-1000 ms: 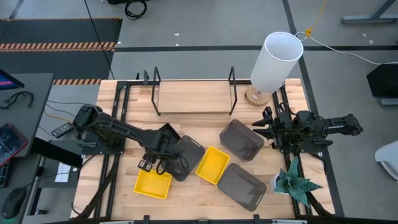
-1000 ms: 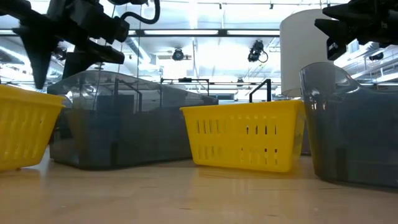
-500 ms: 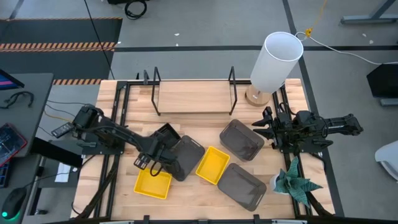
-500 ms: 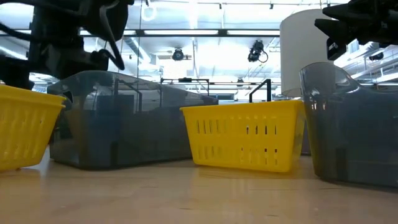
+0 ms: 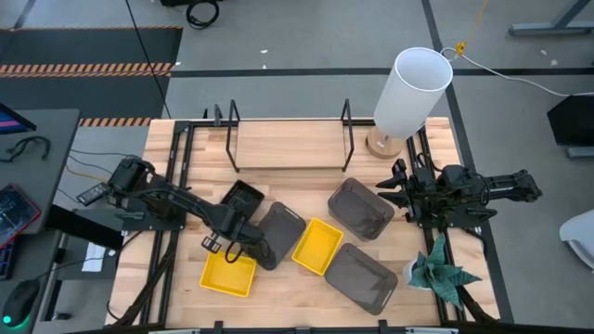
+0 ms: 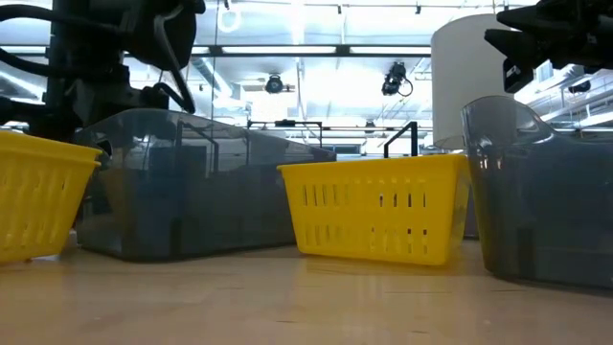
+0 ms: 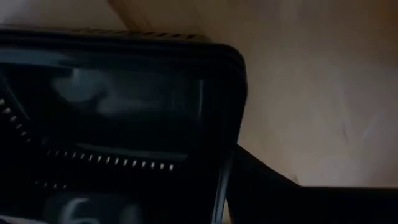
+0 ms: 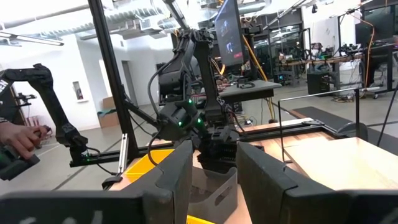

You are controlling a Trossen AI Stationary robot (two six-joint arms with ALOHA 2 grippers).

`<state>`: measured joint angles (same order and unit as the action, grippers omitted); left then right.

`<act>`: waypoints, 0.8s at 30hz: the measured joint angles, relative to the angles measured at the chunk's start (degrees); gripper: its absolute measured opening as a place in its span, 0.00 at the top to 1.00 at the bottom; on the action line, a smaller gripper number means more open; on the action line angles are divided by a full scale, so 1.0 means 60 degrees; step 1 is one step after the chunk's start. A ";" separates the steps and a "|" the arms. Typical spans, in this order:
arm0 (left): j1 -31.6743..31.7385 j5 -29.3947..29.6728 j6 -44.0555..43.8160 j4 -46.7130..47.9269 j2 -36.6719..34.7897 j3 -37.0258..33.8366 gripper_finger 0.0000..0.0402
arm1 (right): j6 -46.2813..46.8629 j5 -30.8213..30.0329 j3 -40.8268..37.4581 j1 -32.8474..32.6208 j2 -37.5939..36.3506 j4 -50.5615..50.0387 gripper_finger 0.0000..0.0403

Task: Stack baskets on shelf by color
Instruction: Put the stack of black bins on the shelf

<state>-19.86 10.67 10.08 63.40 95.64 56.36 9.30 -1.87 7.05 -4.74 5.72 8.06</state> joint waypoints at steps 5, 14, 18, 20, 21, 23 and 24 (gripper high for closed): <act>0.0001 -0.0027 -0.0027 0.0100 -0.0113 0.0004 0.93 | 0.0000 -0.0004 0.0000 0.0001 0.0000 0.0002 0.68; 0.0085 0.0666 -0.0046 0.1818 -0.0509 0.1501 0.95 | 0.0000 -0.0004 0.0000 0.0001 -0.0004 -0.0001 0.68; 0.0335 0.1038 -0.0168 0.2207 -0.0648 0.2327 0.95 | 0.0000 -0.0002 0.0000 0.0000 -0.0002 -0.0001 0.68; 0.0542 0.1212 -0.0322 0.2347 -0.0645 0.2716 0.94 | 0.0000 -0.0001 0.0000 -0.0002 -0.0004 0.0005 0.68; 0.0652 0.1256 -0.0355 0.2425 -0.0641 0.2893 0.94 | 0.0000 -0.0004 0.0000 -0.0002 -0.0004 -0.0001 0.68; 0.0919 0.1326 -0.0375 0.2370 -0.0645 0.3169 0.93 | 0.0000 0.0000 0.0000 -0.0001 -0.0004 0.0002 0.68; 0.1072 0.1393 -0.0375 0.2274 -0.0645 0.3254 0.93 | 0.0000 0.0000 0.0000 0.0001 -0.0004 0.0002 0.68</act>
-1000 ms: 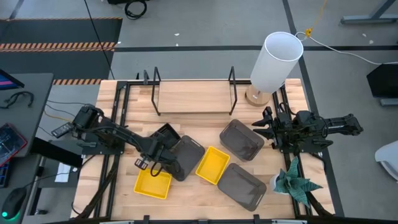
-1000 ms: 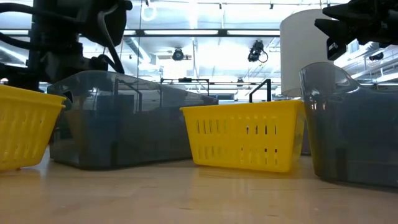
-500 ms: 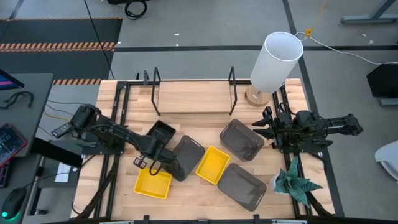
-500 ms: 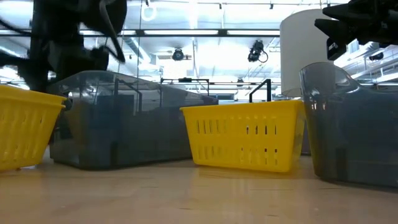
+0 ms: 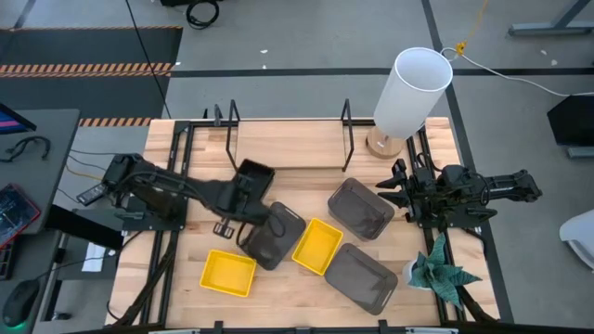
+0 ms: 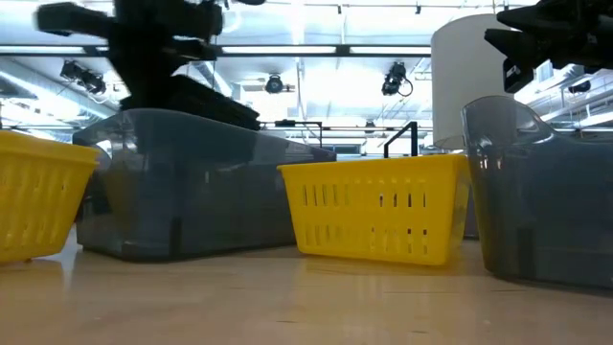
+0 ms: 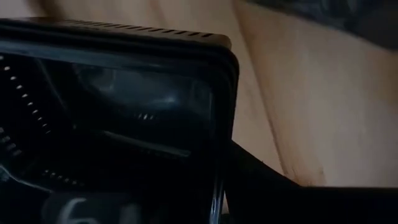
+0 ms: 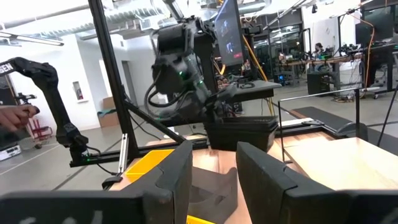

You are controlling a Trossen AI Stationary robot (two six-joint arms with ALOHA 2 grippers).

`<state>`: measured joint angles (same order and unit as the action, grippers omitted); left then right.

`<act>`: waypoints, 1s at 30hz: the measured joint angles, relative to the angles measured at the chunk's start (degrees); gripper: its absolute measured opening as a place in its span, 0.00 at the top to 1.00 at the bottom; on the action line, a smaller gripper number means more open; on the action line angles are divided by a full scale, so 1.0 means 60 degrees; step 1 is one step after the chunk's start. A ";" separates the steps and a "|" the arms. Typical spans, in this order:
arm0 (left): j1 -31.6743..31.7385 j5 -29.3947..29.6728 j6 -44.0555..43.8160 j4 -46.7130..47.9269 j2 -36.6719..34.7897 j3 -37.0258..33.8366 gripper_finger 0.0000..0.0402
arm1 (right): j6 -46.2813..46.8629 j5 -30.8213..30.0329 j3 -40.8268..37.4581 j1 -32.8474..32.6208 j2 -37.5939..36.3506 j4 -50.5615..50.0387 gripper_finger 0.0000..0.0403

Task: Stack baskets on shelf by color
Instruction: Put the stack of black bins on the shelf

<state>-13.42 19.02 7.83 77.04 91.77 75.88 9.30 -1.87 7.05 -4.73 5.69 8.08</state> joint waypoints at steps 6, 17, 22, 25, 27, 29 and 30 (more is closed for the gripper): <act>0.1298 0.0328 0.0096 -0.0706 0.0011 0.0115 0.94 | 0.0000 0.0000 0.0000 -0.0001 0.0000 -0.0001 0.68; 0.3523 0.0299 0.1055 -0.2542 0.0011 0.0098 0.94 | 0.0000 0.0000 0.0000 -0.0003 0.0001 0.0000 0.68; 0.4098 0.0293 0.1065 -0.2889 0.0053 0.0094 0.92 | 0.0000 -0.0004 0.0000 0.0000 0.0000 -0.0004 0.68; 0.4375 0.0292 0.1101 -0.2975 0.0235 0.0079 0.90 | 0.0000 -0.0002 0.0000 -0.0002 0.0000 -0.0004 0.68; 0.4495 0.0317 0.1250 -0.3069 0.0425 0.0087 0.91 | 0.0000 0.0000 0.0000 -0.0002 0.0001 0.0001 0.68; 0.4596 0.0288 0.1549 -0.3033 0.0688 0.0087 0.92 | 0.0000 -0.0004 0.0001 0.0000 0.0003 0.0017 0.68; 0.4616 0.0295 0.1701 -0.3039 0.0797 0.0083 0.93 | 0.0000 -0.0007 0.0004 0.0000 0.0000 0.0004 0.68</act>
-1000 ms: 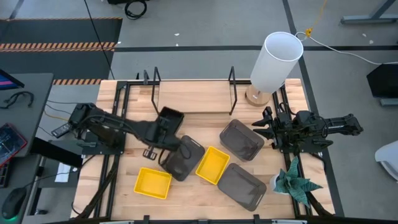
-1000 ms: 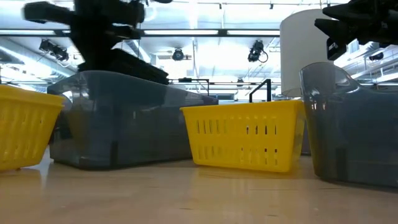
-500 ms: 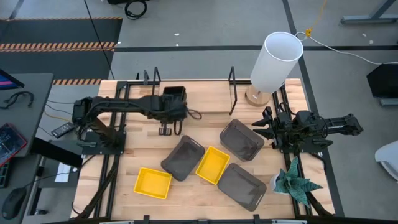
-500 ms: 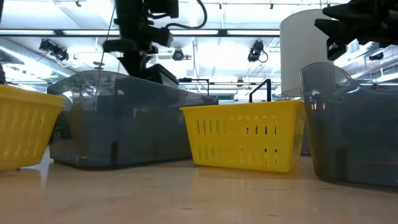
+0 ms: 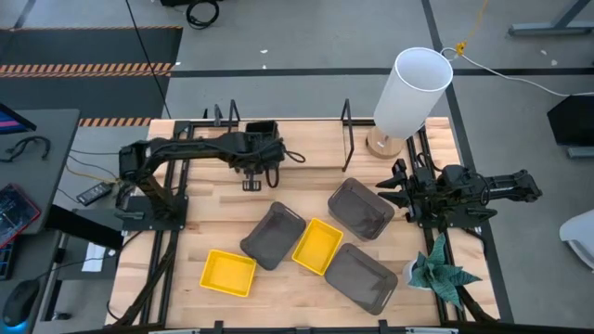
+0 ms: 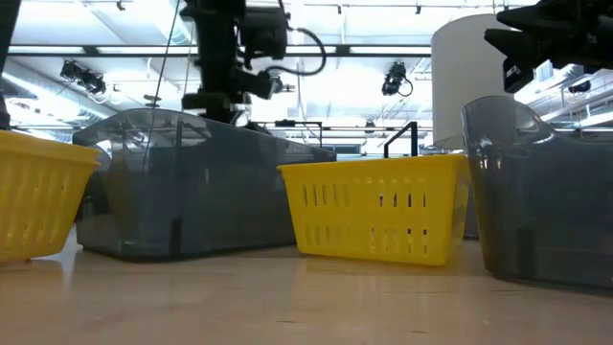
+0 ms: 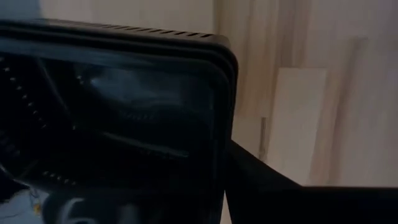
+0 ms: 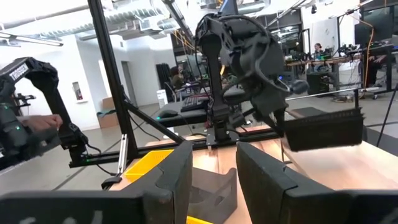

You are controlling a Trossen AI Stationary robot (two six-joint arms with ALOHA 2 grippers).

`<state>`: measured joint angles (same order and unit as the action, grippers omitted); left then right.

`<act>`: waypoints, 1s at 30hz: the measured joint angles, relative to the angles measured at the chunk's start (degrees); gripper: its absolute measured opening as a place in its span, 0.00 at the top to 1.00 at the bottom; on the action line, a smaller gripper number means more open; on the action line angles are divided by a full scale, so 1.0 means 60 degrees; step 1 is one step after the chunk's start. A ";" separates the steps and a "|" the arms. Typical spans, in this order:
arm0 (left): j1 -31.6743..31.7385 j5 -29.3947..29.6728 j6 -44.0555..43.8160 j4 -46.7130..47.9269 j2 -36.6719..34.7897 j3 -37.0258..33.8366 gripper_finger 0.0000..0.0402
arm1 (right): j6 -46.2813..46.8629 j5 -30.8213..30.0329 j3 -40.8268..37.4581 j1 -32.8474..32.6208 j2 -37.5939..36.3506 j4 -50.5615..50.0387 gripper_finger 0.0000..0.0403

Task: Stack baskets on shelf by color
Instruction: Put the stack of black bins on the shelf

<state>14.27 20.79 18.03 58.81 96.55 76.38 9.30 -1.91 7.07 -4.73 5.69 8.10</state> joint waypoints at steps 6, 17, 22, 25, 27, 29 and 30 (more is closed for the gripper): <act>0.0193 -0.0003 0.0285 0.0133 0.0420 0.0000 0.92 | 0.0000 0.0007 0.0000 -0.0001 0.0002 0.0001 0.68; 0.0614 0.0024 -0.0391 0.0802 0.0484 0.0000 0.91 | 0.0000 0.0007 0.0000 -0.0003 0.0000 -0.0003 0.68; 0.0603 0.0010 -0.0402 0.0808 0.0482 0.0001 0.92 | 0.0000 0.0007 0.0000 0.0000 0.0004 -0.0004 0.68; 0.0603 0.0029 -0.0403 0.0826 0.0482 0.0004 0.86 | 0.0000 0.0007 0.0000 -0.0003 0.0000 -0.0004 0.68; 0.0603 0.0034 -0.0429 0.0863 0.0482 0.0004 0.81 | 0.0000 0.0007 0.0000 0.0000 0.0000 -0.0004 0.68; 0.0603 0.0040 -0.0515 0.0855 0.0482 0.0004 0.75 | 0.0000 0.0005 0.0000 -0.0003 0.0000 -0.0004 0.68; 0.0603 0.0037 -0.0575 0.0855 0.0482 0.0004 0.73 | 0.0000 0.0007 0.0000 -0.0001 0.0001 -0.0004 0.68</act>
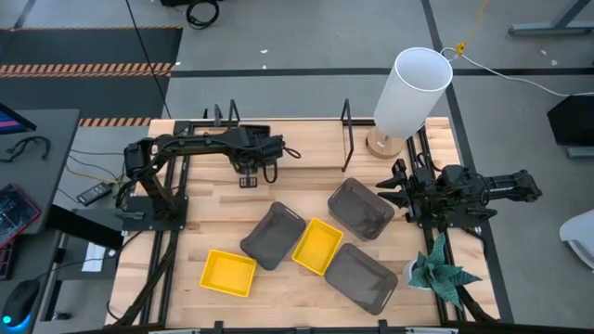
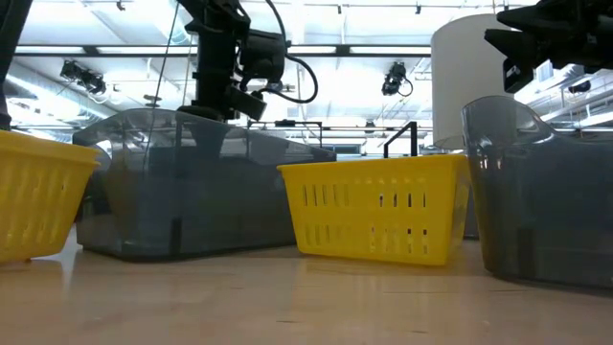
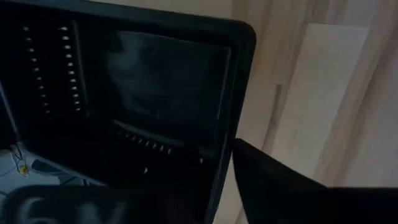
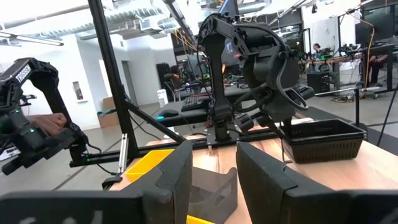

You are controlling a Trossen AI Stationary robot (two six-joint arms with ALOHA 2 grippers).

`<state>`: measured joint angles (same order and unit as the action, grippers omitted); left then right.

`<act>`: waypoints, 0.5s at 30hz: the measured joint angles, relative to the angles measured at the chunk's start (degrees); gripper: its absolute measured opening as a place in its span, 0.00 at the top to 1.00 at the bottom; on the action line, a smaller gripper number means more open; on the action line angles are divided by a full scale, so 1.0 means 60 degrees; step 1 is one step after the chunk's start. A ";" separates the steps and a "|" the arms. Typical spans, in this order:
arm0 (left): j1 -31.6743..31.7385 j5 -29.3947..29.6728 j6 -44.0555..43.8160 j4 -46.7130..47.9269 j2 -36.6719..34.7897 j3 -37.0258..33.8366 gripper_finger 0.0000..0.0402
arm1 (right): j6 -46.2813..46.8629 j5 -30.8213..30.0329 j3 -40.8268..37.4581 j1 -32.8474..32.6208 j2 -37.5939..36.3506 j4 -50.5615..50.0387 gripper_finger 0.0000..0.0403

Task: Stack baskets on shelf by color
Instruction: Put the stack of black bins on the shelf, then stack the right yellow bin on top of the left yellow bin

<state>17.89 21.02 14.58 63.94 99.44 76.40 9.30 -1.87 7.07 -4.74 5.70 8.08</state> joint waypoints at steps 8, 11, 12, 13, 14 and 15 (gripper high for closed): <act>-0.0018 0.0000 -0.0024 0.0072 -0.0004 0.0000 0.61 | 0.0000 0.0000 0.0000 -0.0003 -0.0001 0.0000 0.68; -0.0068 -0.0029 -0.0004 0.0235 -0.0010 0.0000 0.62 | 0.0000 0.0000 0.0000 0.0001 0.0002 0.0000 0.68; -0.0100 -0.0043 0.0005 0.0345 -0.0022 0.0000 0.63 | 0.0000 0.0000 0.0000 -0.0001 0.0001 0.0000 0.68; -0.0151 -0.0044 0.0038 0.0465 -0.0061 0.0000 0.64 | 0.0000 0.0000 0.0000 -0.0001 0.0000 0.0000 0.68; -0.0219 -0.0040 0.0135 0.0543 -0.0093 0.0011 0.64 | 0.0000 0.0000 0.0000 -0.0003 -0.0001 -0.0002 0.68; -0.0302 -0.0034 0.0202 0.0609 -0.0112 0.0060 0.64 | 0.0000 0.0000 -0.0001 0.0000 -0.0001 0.0000 0.68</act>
<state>16.08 20.81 15.79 67.60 98.77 76.76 9.30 -1.87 7.06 -4.74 5.69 8.08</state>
